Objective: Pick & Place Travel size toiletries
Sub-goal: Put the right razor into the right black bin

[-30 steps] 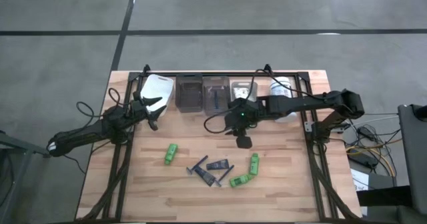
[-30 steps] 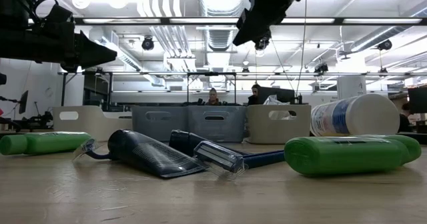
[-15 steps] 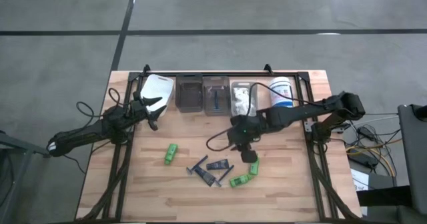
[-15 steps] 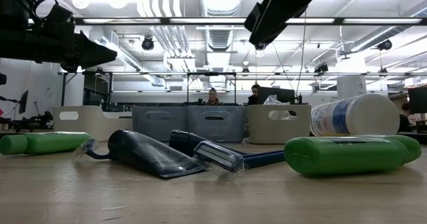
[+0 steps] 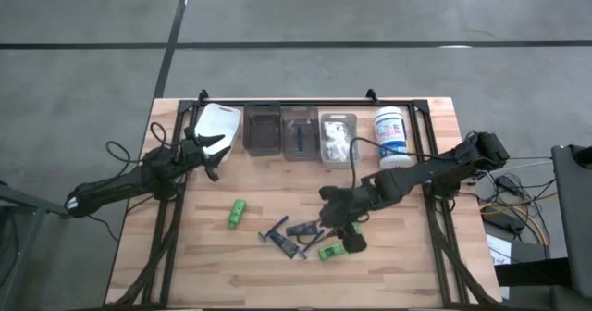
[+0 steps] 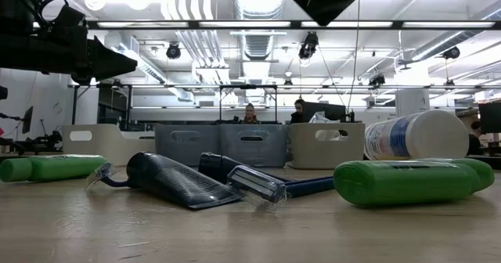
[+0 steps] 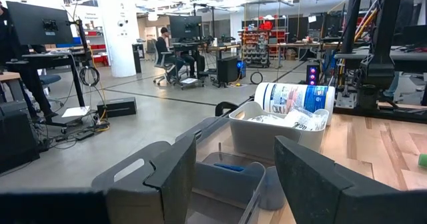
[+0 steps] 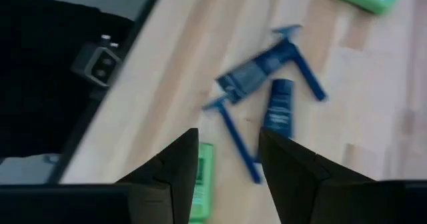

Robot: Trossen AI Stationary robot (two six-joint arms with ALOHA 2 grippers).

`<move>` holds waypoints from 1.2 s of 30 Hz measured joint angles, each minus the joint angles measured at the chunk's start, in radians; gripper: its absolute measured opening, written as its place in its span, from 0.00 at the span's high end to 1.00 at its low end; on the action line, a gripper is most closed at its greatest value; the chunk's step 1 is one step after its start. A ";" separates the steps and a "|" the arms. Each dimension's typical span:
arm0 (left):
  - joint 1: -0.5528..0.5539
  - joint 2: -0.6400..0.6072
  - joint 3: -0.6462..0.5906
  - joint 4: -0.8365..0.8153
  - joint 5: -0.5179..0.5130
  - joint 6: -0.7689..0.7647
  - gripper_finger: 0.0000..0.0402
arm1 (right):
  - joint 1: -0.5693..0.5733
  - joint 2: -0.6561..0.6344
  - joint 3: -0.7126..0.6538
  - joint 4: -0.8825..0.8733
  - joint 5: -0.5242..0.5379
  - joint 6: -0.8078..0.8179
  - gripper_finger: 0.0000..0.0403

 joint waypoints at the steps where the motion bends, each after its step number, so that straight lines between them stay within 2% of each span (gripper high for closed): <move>1: 0.000 0.000 0.000 0.000 0.000 0.000 0.49 | 0.013 0.000 0.000 0.011 0.000 0.005 0.63; 8: 0.000 0.000 0.000 0.000 0.000 0.000 0.49 | 0.072 0.000 -0.037 0.155 0.003 -0.089 0.69; 22: 0.000 0.000 0.000 0.000 0.000 0.000 0.49 | 0.069 0.000 -0.239 0.468 0.027 -0.166 0.77; 26: 0.000 0.000 0.000 0.000 0.000 0.000 0.49 | 0.067 0.000 -0.262 0.477 0.140 -0.169 0.74; 32: 0.000 0.000 0.000 0.000 0.000 0.000 0.49 | 0.051 0.003 -0.253 0.412 0.161 -0.181 0.62; 36: 0.000 0.000 0.000 0.000 -0.001 0.000 0.49 | 0.024 0.056 -0.232 0.370 0.161 -0.150 0.56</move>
